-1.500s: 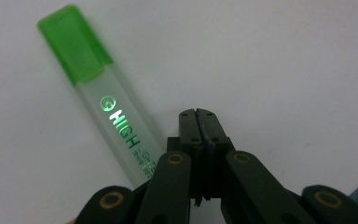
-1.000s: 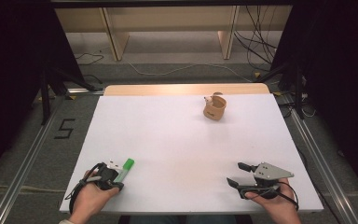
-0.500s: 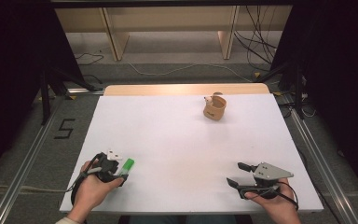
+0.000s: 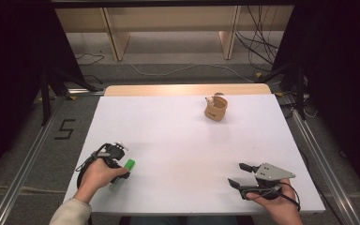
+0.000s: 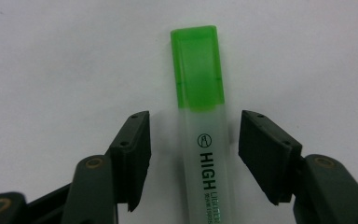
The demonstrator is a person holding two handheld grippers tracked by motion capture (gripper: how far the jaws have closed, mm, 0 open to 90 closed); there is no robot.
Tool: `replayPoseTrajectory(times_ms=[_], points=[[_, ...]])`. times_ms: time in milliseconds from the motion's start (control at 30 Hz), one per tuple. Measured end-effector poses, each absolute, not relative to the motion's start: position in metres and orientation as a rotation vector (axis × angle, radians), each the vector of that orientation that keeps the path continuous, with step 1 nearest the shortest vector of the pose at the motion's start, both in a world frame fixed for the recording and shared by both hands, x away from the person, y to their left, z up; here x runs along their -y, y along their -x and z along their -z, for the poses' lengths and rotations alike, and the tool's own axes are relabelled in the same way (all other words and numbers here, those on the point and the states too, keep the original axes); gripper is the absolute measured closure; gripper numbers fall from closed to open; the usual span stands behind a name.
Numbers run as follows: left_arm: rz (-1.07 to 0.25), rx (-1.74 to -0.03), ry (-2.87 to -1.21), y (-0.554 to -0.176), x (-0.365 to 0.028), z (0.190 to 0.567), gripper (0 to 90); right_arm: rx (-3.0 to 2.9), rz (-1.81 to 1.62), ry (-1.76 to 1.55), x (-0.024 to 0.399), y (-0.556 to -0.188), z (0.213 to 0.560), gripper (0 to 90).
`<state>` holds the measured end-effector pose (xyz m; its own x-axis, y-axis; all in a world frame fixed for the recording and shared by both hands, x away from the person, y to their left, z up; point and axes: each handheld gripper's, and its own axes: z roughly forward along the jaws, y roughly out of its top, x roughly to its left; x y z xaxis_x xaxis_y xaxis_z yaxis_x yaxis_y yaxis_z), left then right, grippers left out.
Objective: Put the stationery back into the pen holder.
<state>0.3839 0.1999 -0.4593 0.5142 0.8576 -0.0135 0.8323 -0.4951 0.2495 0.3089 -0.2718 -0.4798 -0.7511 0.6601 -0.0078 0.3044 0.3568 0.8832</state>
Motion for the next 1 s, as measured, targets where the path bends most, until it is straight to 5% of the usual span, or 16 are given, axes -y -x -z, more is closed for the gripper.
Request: replayPoseTrajectory(times_ms=[500,1000], points=[[-0.145,-1.477,-2.556,-0.3858,-0.1929,0.4615,63.8,-2.266,-1.353,-0.846,0.2716,-0.3090,0.4799,29.2],[-0.160,-1.433,-2.489,-0.3842,-0.1889,0.4582,66.5,-2.264,-1.354,-0.845,0.2720,-0.3089,0.4798,29.2]])
